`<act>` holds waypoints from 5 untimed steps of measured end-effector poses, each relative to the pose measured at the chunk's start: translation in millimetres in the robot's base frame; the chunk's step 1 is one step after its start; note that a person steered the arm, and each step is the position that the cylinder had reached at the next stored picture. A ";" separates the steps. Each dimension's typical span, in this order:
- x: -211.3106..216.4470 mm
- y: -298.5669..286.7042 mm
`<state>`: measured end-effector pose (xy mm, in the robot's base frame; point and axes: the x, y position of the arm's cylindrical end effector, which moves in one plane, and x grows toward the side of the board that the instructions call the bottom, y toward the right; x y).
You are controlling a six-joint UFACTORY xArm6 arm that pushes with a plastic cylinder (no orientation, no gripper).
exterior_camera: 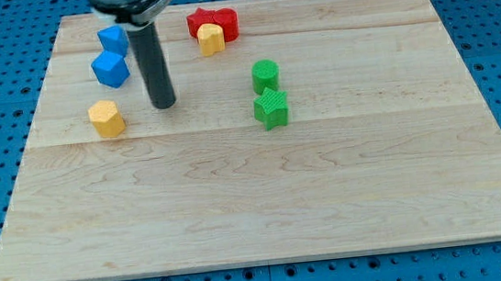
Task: Move the yellow hexagon to the bottom left of the blue cube
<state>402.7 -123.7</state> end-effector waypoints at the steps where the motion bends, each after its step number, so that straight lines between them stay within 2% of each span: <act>1: 21.7 -26.0; 3: 34.0 -108.1; 4: 47.9 -132.3; 5: 35.9 -140.2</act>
<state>438.6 -264.0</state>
